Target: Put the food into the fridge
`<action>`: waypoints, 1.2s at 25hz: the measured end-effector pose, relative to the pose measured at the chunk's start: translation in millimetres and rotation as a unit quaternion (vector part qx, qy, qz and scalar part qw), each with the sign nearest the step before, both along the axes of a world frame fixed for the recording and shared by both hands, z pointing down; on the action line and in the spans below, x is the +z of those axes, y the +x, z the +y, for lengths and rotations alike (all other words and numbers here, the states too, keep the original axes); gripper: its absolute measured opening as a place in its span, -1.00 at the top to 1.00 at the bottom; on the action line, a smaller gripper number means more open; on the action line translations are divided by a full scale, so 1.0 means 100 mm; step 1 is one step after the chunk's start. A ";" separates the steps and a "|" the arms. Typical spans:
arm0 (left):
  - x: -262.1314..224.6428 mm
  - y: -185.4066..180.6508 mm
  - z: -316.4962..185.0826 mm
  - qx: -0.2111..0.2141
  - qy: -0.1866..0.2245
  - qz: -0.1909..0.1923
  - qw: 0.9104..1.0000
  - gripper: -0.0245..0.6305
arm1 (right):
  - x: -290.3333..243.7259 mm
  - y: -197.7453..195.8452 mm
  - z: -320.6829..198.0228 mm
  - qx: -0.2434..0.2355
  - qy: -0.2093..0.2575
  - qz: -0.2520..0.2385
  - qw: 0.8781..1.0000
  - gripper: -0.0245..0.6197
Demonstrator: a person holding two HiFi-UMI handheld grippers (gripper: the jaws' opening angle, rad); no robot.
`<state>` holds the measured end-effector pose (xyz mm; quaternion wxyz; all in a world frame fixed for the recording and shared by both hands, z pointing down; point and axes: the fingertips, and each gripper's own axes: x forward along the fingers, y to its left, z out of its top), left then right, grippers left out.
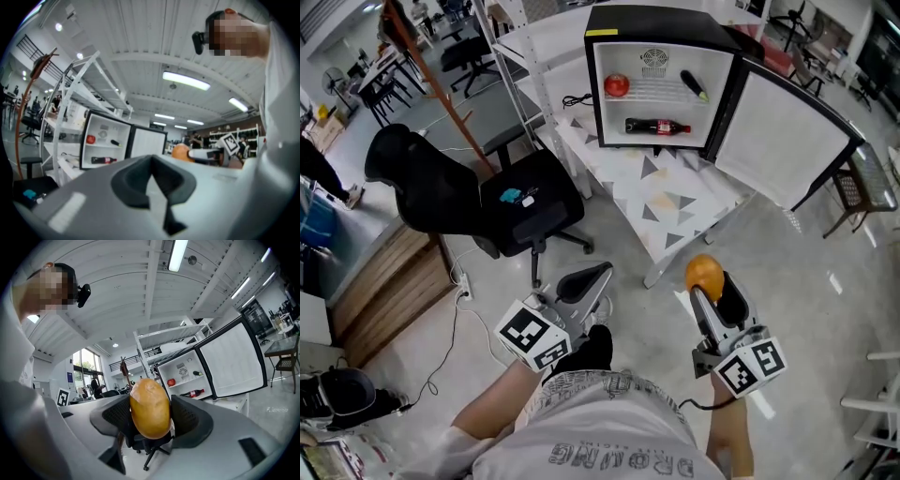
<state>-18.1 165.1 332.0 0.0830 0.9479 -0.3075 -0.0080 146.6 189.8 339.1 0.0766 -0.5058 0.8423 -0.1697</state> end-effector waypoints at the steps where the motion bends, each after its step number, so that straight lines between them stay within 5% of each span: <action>1: 0.01 0.00 -0.09 0.001 -0.001 0.001 1.000 0.90 | 0.01 0.00 -0.09 0.001 -0.001 0.000 1.000 0.10; 30: 0.25 -0.36 -2.55 0.040 -0.034 -0.010 0.999 0.90 | 0.22 -0.35 -2.41 0.040 -0.047 0.008 0.998 0.10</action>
